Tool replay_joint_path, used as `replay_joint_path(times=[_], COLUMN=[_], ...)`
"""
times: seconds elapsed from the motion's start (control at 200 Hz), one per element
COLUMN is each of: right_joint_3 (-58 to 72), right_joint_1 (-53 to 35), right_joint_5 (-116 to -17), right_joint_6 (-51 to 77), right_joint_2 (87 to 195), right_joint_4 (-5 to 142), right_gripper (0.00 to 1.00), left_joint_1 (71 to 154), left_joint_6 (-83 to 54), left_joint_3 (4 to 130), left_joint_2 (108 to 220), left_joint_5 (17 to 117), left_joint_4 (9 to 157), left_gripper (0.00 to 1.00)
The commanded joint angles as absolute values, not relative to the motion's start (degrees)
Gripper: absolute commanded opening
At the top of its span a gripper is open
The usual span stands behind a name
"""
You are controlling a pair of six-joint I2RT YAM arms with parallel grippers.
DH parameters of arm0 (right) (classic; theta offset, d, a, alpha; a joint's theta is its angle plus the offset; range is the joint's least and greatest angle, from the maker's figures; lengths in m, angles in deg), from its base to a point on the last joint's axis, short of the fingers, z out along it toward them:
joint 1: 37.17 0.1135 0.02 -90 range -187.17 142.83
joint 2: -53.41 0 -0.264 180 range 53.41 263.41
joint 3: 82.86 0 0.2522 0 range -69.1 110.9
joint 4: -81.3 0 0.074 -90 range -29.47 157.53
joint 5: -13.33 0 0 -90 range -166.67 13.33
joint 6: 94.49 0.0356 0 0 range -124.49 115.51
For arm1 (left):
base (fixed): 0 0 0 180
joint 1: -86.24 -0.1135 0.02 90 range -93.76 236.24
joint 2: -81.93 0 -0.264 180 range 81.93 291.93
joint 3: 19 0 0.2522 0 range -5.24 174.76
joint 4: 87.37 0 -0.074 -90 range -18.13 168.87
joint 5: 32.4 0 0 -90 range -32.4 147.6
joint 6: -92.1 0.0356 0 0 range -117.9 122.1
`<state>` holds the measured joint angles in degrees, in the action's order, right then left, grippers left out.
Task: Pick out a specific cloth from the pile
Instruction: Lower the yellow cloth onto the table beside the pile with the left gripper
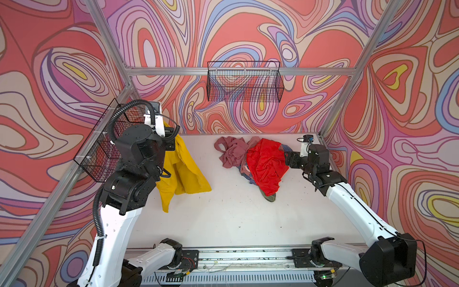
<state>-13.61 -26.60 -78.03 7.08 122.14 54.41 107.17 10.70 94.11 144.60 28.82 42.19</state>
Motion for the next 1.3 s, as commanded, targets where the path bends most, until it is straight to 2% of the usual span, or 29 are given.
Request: replay_joint_path(times=[0.0,0.205,0.366,0.491,0.741,0.907,1.297], right_joint_3=[-14.0,-13.7,-14.0,-14.2,-14.5,-14.6,-14.8], right_joint_1=[-26.8,-26.8,-26.7,-26.7,-26.8,-26.8,-26.7], right_joint_5=[-77.2,-76.8,-76.9,-76.3,-75.4,-75.1,-73.8], right_joint_6=[7.6,7.6,7.5,8.0,8.6,8.7,9.4], right_joint_2=[122.9,122.9,122.5,122.6,122.9,123.3,124.2], right_joint_4=[55.5,55.0,54.5,54.5,54.9,55.3,55.7], right_gripper=[0.84,0.84,0.84,0.83,0.83,0.82,0.81], left_joint_1=[106.8,106.4,103.7,102.7,91.5,87.4,87.3], left_joint_6=[14.4,10.9,3.2,-0.6,-11.7,-11.9,-19.0], left_joint_3=[95.1,89.5,87.0,87.2,77.3,68.2,49.0], left_joint_2=[145.8,150.8,153.2,154.3,151.7,148.5,141.8], left_joint_5=[27.0,31.8,45.1,48.7,61.5,58.7,57.3], left_joint_4=[38.9,37.9,40.9,43.0,48.6,49.5,50.5], left_gripper=[0.00,0.00,0.00,0.00,0.00,0.00,0.00])
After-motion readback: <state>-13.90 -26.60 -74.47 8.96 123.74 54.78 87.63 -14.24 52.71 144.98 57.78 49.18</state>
